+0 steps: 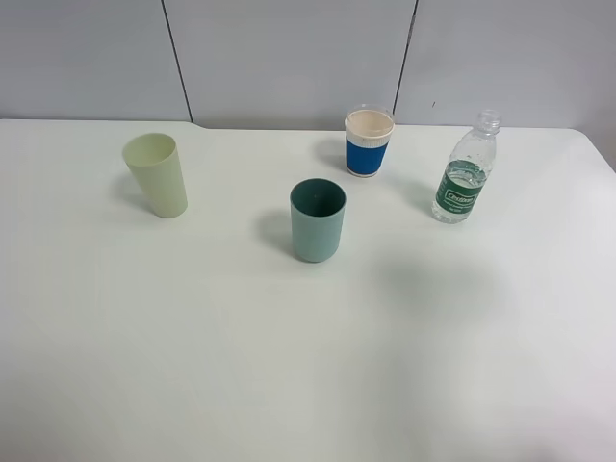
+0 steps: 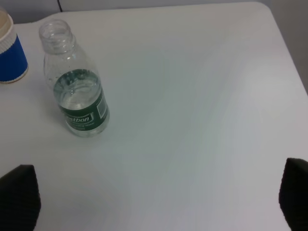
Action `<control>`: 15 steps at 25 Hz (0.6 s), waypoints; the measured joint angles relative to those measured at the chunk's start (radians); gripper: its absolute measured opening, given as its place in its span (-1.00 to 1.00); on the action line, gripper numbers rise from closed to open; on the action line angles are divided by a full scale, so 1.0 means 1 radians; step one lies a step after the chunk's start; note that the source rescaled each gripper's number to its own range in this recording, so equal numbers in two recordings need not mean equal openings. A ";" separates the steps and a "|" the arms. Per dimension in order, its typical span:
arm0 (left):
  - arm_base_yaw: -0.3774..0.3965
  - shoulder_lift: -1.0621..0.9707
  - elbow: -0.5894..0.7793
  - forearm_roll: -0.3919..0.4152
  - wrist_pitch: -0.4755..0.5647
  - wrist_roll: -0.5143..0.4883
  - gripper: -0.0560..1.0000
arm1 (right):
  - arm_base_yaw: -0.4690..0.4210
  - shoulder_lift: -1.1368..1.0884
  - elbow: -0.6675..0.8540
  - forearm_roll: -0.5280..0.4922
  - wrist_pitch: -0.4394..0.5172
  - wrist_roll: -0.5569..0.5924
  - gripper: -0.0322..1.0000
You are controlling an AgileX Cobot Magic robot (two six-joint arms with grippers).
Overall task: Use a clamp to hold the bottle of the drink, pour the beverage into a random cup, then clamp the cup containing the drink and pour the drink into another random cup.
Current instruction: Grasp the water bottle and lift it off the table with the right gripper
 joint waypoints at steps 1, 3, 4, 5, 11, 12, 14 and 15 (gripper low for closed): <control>0.000 0.000 0.000 0.000 0.000 0.000 1.00 | 0.000 0.045 0.000 0.000 -0.027 0.001 1.00; 0.000 0.000 0.000 0.000 0.000 0.000 1.00 | 0.000 0.134 0.000 0.001 -0.074 0.004 1.00; 0.000 0.000 0.000 0.000 0.000 0.000 1.00 | 0.000 0.172 0.000 0.004 -0.103 0.010 1.00; 0.000 0.000 0.000 0.000 0.000 0.000 1.00 | 0.000 0.210 0.000 0.004 -0.125 0.013 1.00; 0.000 0.000 0.000 0.000 0.000 0.000 1.00 | 0.000 0.461 0.000 0.012 -0.265 0.068 1.00; 0.000 0.000 0.000 0.000 0.000 0.000 1.00 | 0.000 0.498 0.000 0.012 -0.283 0.070 1.00; 0.000 0.000 0.000 0.000 0.000 0.000 1.00 | 0.000 0.565 0.000 0.007 -0.322 0.073 1.00; 0.000 0.000 0.000 0.000 0.000 0.000 1.00 | 0.000 0.591 0.000 -0.002 -0.342 0.077 1.00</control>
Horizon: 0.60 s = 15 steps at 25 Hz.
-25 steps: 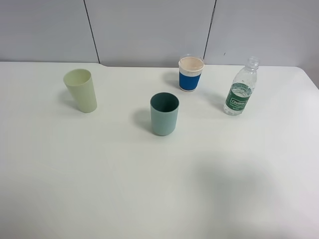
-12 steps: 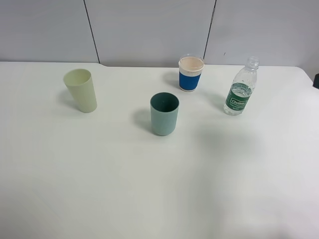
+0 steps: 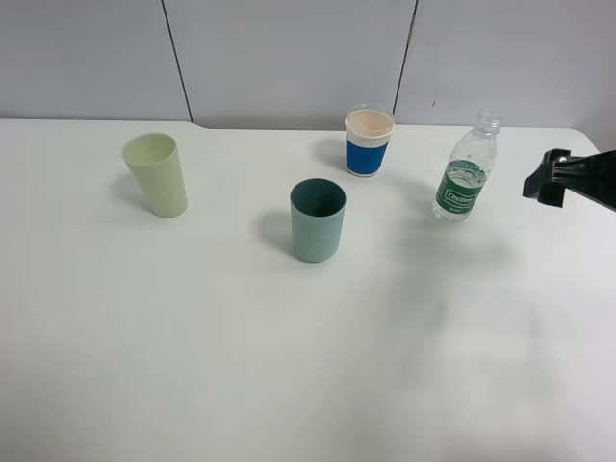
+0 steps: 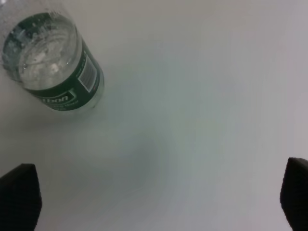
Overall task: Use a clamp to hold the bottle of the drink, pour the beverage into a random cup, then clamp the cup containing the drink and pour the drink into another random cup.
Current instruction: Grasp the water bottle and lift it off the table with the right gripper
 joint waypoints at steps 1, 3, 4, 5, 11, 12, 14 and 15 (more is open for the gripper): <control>0.000 0.000 0.000 0.000 0.000 0.000 1.00 | 0.000 0.030 0.000 -0.011 -0.015 0.000 1.00; 0.000 0.000 0.000 0.000 0.000 0.000 1.00 | 0.000 0.083 0.000 -0.042 -0.050 0.000 1.00; 0.000 0.000 0.000 0.000 0.000 0.000 1.00 | 0.000 0.109 0.000 -0.060 -0.073 0.001 1.00; 0.000 0.000 0.000 0.000 0.000 0.000 1.00 | 0.000 0.135 0.000 -0.076 -0.095 0.001 1.00; 0.000 0.000 0.000 0.000 0.000 0.000 1.00 | 0.000 0.251 0.000 -0.214 -0.262 0.002 1.00; 0.000 0.000 0.000 0.000 0.000 0.000 1.00 | 0.002 0.265 0.000 -0.236 -0.285 0.002 1.00; 0.000 0.000 0.000 0.000 0.000 0.000 1.00 | 0.003 0.299 -0.001 -0.285 -0.338 0.002 1.00; 0.000 0.000 0.000 0.000 0.000 0.000 1.00 | 0.003 0.317 -0.001 -0.301 -0.369 0.002 1.00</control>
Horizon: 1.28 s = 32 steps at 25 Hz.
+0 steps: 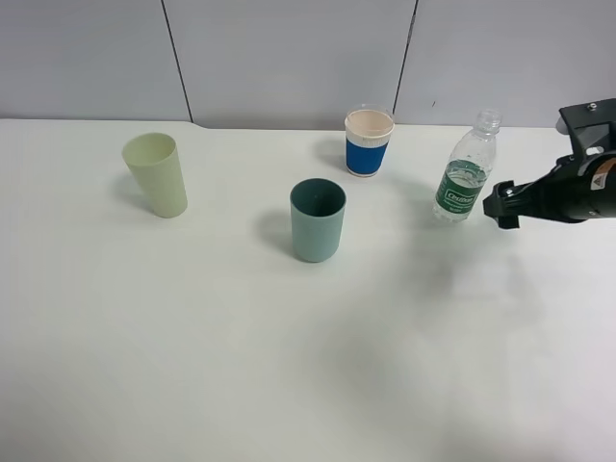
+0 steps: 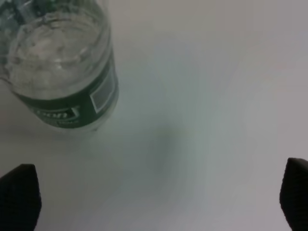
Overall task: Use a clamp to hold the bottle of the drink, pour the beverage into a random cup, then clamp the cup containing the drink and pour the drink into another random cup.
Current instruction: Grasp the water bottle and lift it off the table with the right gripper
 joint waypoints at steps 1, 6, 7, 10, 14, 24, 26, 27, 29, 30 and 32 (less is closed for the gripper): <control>0.000 0.000 0.000 0.000 0.000 0.000 1.00 | 0.000 0.019 0.000 -0.019 -0.032 0.000 1.00; 0.000 0.000 0.000 0.000 0.000 0.000 1.00 | 0.000 0.102 -0.001 -0.069 -0.193 -0.001 1.00; 0.000 0.000 0.000 0.000 0.000 0.000 1.00 | 0.000 0.120 -0.001 -0.076 -0.219 -0.002 1.00; 0.000 0.000 0.000 0.000 0.000 0.000 1.00 | 0.000 0.176 -0.002 -0.096 -0.311 -0.026 1.00; 0.000 0.000 0.000 0.000 0.000 0.000 1.00 | 0.000 0.246 -0.002 -0.109 -0.449 -0.133 1.00; 0.000 0.000 0.000 0.001 0.000 0.000 1.00 | 0.000 0.365 -0.004 -0.052 -0.695 -0.220 1.00; 0.000 0.000 0.000 0.001 0.000 0.000 1.00 | 0.000 0.383 -0.004 -0.033 -0.720 -0.220 1.00; 0.000 0.000 0.000 0.001 0.000 0.000 1.00 | 0.000 0.396 -0.004 -0.028 -0.740 -0.221 1.00; 0.000 0.000 0.000 0.001 0.000 0.000 1.00 | 0.000 0.417 -0.004 -0.026 -0.782 -0.227 1.00; 0.000 0.000 0.000 0.001 0.000 0.000 1.00 | 0.000 0.433 -0.004 -0.026 -0.804 -0.227 1.00; 0.000 0.000 0.000 0.001 0.000 0.000 1.00 | 0.000 0.455 -0.002 -0.025 -0.862 -0.227 1.00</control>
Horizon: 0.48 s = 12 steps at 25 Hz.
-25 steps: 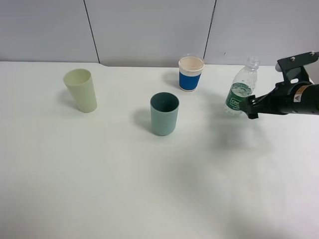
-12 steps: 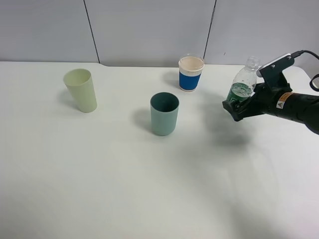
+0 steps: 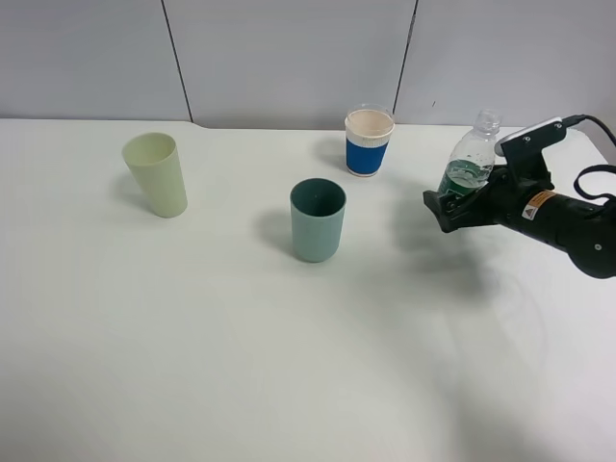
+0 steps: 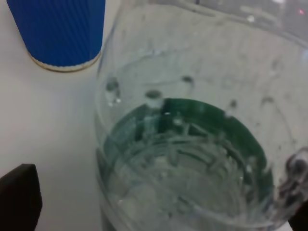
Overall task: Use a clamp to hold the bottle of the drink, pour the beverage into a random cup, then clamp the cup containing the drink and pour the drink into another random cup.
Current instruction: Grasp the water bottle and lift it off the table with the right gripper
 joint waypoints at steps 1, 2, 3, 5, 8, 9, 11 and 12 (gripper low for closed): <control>0.000 0.000 0.000 0.000 0.000 0.000 1.00 | 0.000 0.010 0.001 0.000 -0.027 0.000 1.00; 0.000 0.000 0.000 0.000 0.000 0.000 1.00 | 0.000 0.017 0.001 0.000 -0.049 0.000 1.00; 0.000 0.000 0.000 0.000 0.000 0.000 1.00 | 0.000 0.019 0.001 0.000 -0.066 0.000 1.00; 0.000 0.000 0.000 0.000 0.000 0.000 1.00 | 0.000 0.019 0.001 0.000 -0.080 0.000 1.00; 0.000 0.000 0.000 0.000 0.000 0.000 1.00 | 0.000 0.019 0.001 0.000 -0.091 0.000 1.00; 0.000 0.000 0.000 0.000 0.000 0.000 1.00 | 0.000 0.019 0.001 0.001 -0.091 0.000 1.00; 0.000 0.000 0.000 0.000 0.000 0.000 1.00 | 0.000 0.019 0.001 0.001 -0.091 0.000 0.98; 0.000 0.000 0.000 0.000 0.000 0.000 1.00 | 0.000 0.019 0.001 0.001 -0.091 0.000 0.90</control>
